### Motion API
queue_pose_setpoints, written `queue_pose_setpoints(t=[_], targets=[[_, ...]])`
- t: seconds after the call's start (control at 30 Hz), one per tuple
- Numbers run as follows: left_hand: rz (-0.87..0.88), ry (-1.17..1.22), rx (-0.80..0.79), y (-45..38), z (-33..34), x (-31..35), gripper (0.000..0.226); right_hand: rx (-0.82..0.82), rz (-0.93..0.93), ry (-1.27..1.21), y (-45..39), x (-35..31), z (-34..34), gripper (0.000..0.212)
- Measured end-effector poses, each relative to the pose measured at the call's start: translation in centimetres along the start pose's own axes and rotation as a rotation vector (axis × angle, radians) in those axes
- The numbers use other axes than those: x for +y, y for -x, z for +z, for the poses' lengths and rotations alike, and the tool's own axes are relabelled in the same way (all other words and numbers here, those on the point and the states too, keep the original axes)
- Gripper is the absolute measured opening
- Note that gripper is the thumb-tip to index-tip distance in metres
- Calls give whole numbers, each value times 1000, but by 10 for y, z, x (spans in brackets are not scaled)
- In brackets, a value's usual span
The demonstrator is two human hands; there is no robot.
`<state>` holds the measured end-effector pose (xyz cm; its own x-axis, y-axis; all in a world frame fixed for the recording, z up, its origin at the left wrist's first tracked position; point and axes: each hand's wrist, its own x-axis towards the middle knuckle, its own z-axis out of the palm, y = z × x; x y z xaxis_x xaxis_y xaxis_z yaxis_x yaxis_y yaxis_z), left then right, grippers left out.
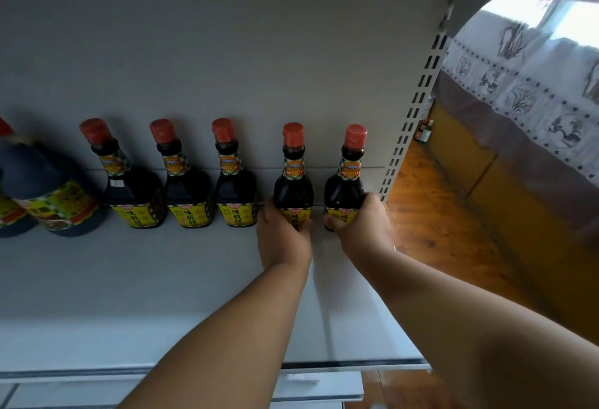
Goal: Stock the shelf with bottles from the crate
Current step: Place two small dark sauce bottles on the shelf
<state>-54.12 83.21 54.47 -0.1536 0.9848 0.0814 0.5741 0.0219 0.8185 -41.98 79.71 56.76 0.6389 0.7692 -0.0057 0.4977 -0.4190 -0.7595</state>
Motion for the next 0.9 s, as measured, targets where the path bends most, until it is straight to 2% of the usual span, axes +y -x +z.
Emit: queue_pose_setpoints(t=[0.57, 0.9], targets=[[-36, -6, -5, -6, 1, 3, 82, 1, -2, 32, -6, -4, 1, 49], [-29, 2, 20, -9, 6, 1, 80, -54, -11, 72, -12, -4, -2, 52]])
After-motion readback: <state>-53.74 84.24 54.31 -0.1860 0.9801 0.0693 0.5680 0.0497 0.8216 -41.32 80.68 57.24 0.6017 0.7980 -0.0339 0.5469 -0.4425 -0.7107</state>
